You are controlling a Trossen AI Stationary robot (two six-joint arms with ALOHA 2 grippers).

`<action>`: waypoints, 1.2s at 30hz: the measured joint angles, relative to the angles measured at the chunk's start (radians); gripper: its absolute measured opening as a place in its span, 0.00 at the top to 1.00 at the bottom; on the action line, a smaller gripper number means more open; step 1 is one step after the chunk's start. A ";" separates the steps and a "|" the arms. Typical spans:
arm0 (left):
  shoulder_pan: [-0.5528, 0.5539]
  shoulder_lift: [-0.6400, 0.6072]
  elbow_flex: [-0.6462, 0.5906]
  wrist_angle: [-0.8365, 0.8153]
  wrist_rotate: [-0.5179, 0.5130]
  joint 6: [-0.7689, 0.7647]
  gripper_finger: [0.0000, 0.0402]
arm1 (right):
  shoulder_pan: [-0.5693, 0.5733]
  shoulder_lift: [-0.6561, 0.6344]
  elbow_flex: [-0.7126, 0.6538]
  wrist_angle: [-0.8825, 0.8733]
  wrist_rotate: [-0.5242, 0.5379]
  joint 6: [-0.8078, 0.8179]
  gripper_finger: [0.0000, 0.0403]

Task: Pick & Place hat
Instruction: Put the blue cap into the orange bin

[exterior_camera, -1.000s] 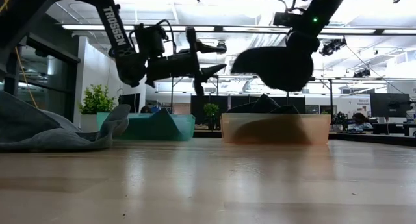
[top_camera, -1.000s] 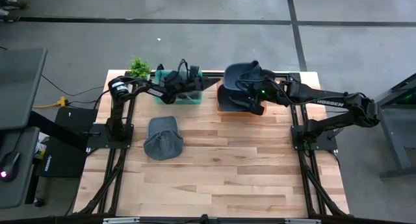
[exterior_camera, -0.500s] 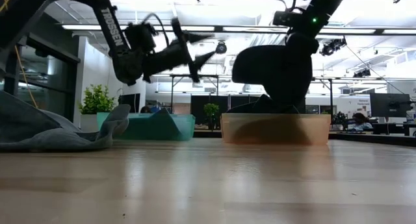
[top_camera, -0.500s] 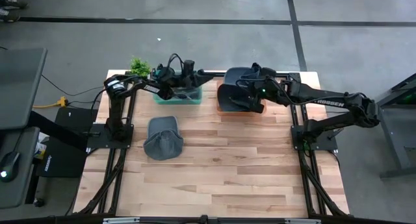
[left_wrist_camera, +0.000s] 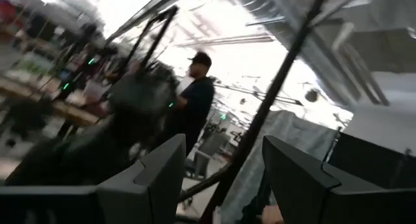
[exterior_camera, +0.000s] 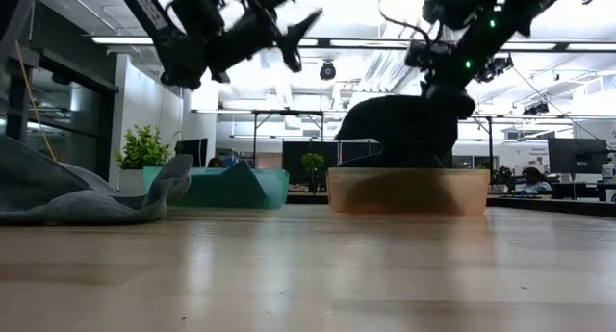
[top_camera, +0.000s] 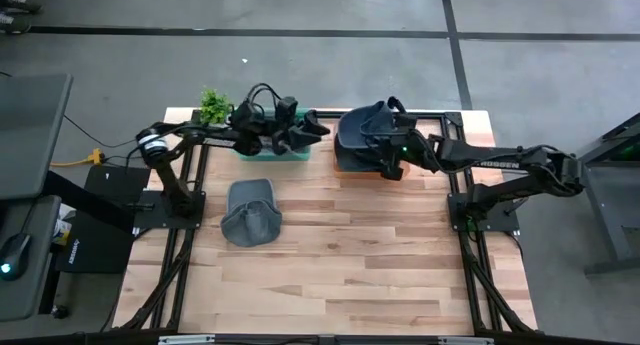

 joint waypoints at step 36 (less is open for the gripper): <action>-0.415 -0.294 0.062 -0.691 -0.291 0.544 0.50 | -0.124 0.182 -0.153 0.175 -0.287 0.417 1.00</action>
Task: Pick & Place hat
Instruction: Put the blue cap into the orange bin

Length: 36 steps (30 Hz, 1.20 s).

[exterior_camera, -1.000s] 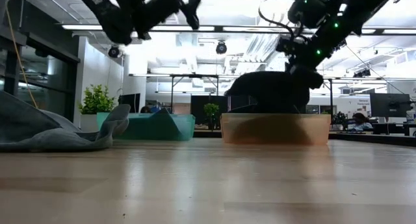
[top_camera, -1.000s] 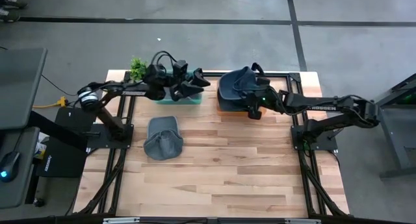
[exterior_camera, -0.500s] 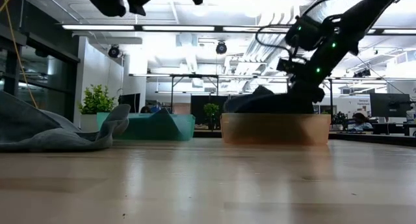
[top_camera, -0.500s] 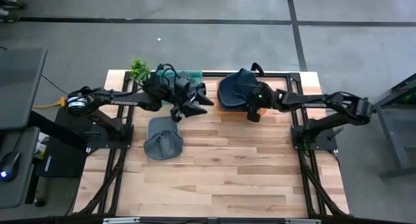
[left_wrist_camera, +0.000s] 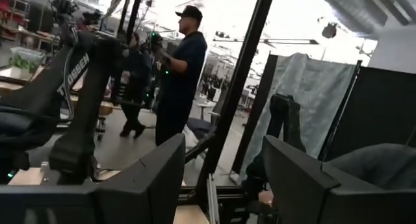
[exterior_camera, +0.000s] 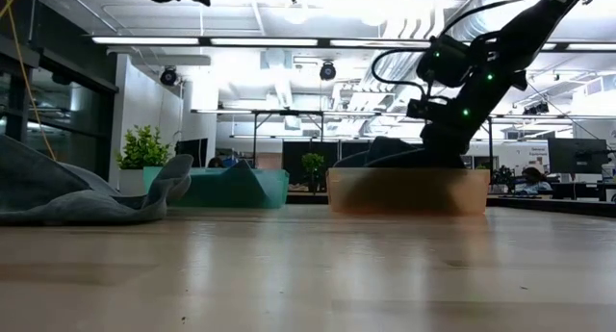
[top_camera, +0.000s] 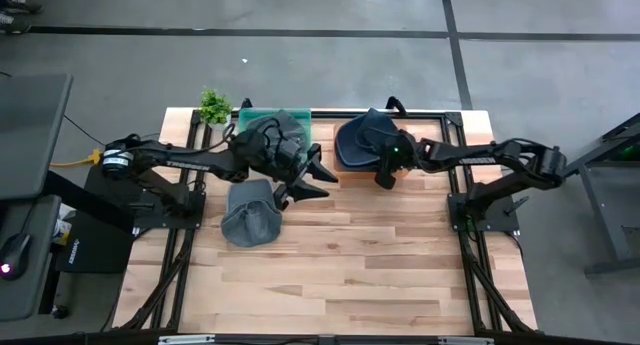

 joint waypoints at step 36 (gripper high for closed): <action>-0.057 -0.047 -0.002 -0.211 -0.186 0.059 0.50 | -0.006 -0.046 0.000 -0.033 -0.111 0.170 0.58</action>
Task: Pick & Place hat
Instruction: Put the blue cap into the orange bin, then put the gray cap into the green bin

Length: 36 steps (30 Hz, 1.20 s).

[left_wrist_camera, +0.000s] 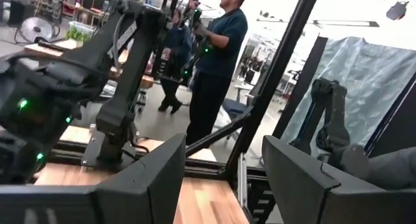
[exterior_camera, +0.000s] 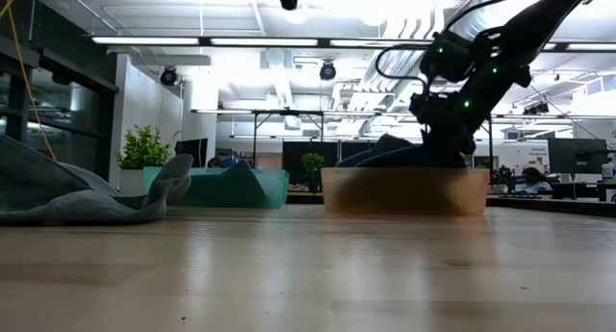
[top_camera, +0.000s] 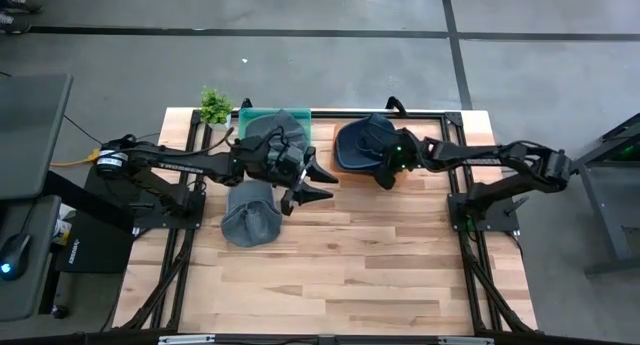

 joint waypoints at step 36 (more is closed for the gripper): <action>0.002 -0.043 0.001 -0.481 -0.315 -0.043 0.50 | 0.040 -0.405 0.000 -0.116 -0.071 -0.089 0.39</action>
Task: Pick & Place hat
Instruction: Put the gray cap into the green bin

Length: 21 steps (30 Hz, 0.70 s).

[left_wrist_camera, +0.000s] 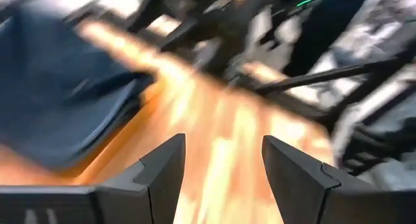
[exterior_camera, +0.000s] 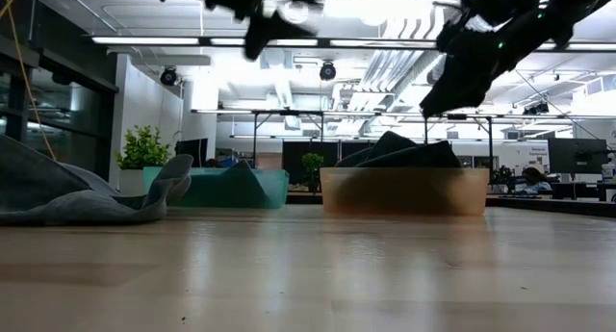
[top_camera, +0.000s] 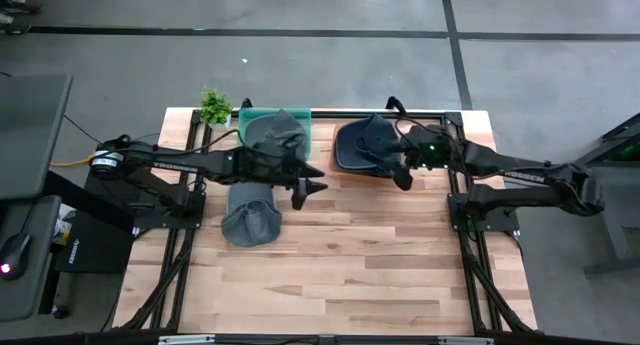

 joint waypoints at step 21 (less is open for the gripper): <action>-0.293 -0.114 -0.001 -1.008 -0.704 -0.771 0.50 | 0.209 -0.355 0.000 0.017 0.138 -0.012 0.39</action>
